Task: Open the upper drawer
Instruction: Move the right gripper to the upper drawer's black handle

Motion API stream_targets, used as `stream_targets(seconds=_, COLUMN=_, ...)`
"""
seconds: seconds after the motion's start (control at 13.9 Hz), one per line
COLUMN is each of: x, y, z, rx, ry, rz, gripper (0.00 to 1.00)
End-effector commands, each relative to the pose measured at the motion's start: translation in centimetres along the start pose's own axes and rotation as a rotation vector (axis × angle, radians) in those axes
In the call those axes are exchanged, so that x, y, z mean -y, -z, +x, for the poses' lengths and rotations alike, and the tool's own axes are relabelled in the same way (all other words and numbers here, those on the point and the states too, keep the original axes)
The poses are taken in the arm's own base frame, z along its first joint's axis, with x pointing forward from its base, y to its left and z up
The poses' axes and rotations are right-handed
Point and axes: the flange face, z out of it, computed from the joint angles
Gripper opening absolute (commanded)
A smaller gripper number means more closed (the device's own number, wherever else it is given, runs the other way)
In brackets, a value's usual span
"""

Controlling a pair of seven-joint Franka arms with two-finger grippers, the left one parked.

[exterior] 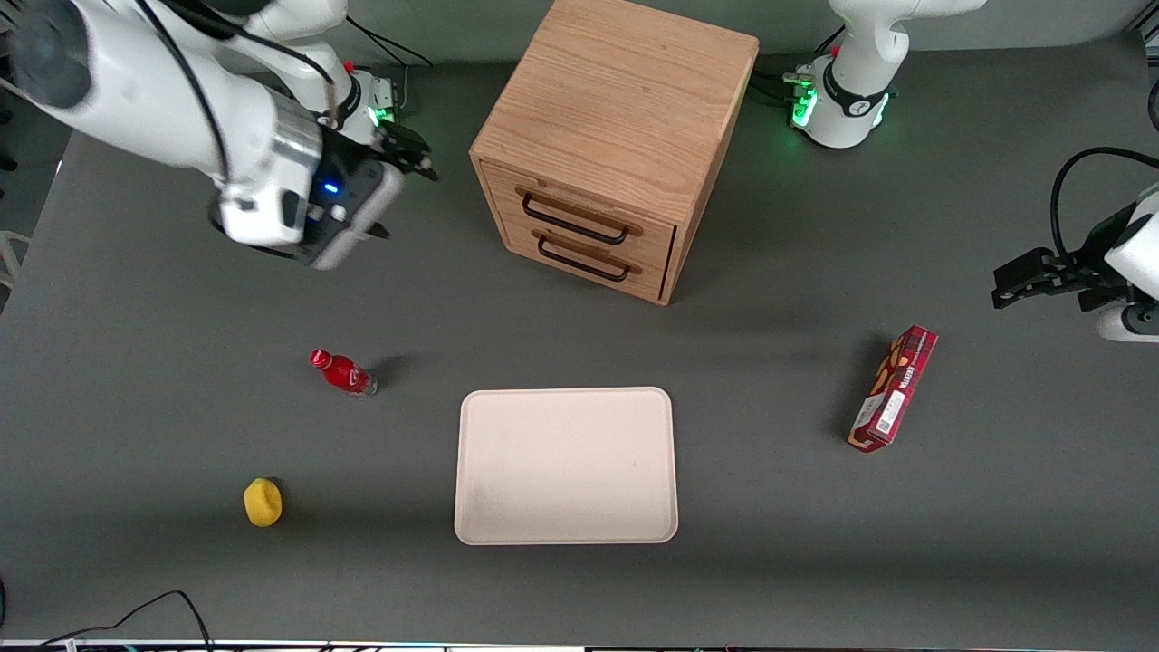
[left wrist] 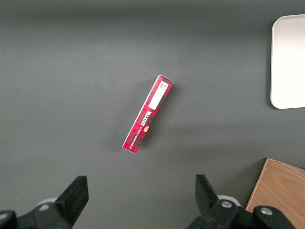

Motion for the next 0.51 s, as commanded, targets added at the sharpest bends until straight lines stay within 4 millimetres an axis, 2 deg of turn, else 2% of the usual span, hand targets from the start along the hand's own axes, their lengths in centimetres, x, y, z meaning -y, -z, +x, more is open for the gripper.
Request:
stream_targets(seconds=0.0, x=1.0, y=-8.2, z=5.2, rx=0.06, ry=0.084, rz=0.112, gripper=1.0)
stream_targets(seconds=0.14, x=0.8, y=-12.9, z=7.2, rx=0.073, ry=0.093, rz=0.157, gripper=1.0)
stream_targets(seconds=0.29, x=1.5, y=-15.8, z=8.4, rx=0.07, ry=0.11, rz=0.173, gripper=1.0)
stream_targets(seconds=0.43, x=1.9, y=-17.6, z=8.7, rx=0.09, ry=0.119, rz=0.171, gripper=1.0)
